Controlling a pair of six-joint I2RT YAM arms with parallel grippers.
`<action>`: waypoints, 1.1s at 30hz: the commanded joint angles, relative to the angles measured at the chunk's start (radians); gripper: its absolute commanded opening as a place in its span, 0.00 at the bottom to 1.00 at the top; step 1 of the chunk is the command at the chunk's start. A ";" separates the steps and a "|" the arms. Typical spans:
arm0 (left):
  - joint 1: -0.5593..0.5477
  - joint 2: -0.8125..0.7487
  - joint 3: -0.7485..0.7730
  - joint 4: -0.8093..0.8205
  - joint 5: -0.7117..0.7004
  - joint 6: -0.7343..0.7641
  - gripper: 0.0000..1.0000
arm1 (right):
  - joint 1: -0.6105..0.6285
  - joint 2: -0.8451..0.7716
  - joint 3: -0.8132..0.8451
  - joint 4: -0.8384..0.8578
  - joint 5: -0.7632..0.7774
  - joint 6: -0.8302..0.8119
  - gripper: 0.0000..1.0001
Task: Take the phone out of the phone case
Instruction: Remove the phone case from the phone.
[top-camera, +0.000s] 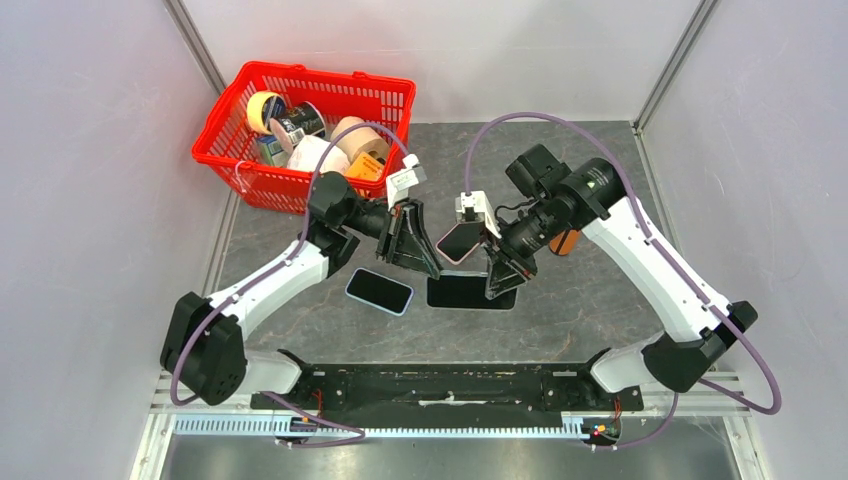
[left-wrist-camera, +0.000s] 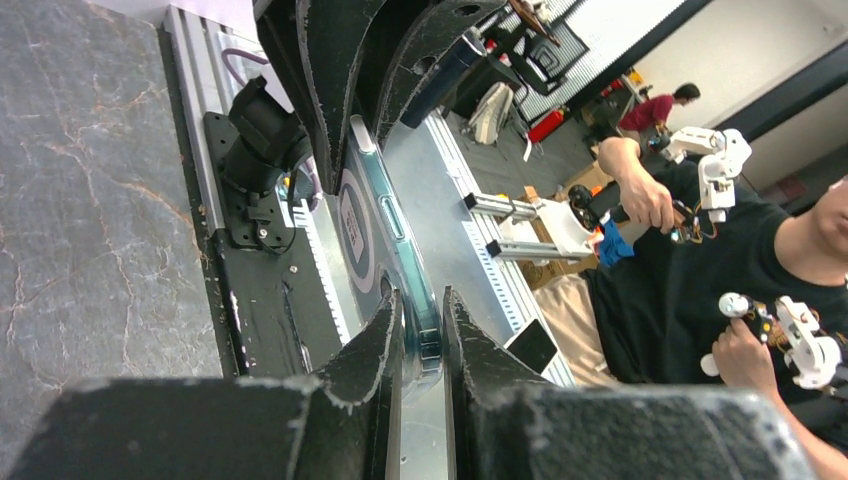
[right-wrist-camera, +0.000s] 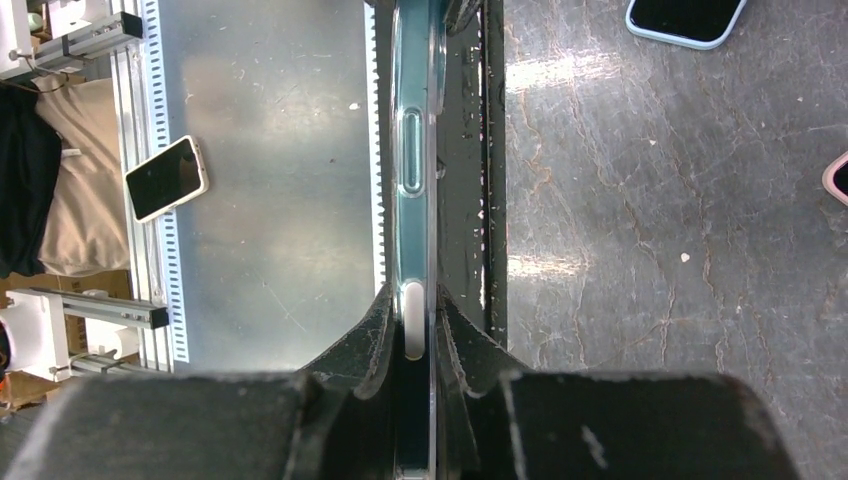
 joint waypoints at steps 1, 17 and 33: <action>-0.068 0.023 0.101 0.077 0.021 -0.025 0.02 | 0.018 0.000 0.016 0.196 -0.017 -0.032 0.00; -0.114 0.090 0.163 0.078 0.059 0.009 0.02 | 0.047 -0.013 0.013 0.200 0.009 -0.048 0.00; -0.156 0.111 0.169 0.066 0.064 0.010 0.02 | 0.066 -0.044 -0.001 0.213 0.057 -0.056 0.00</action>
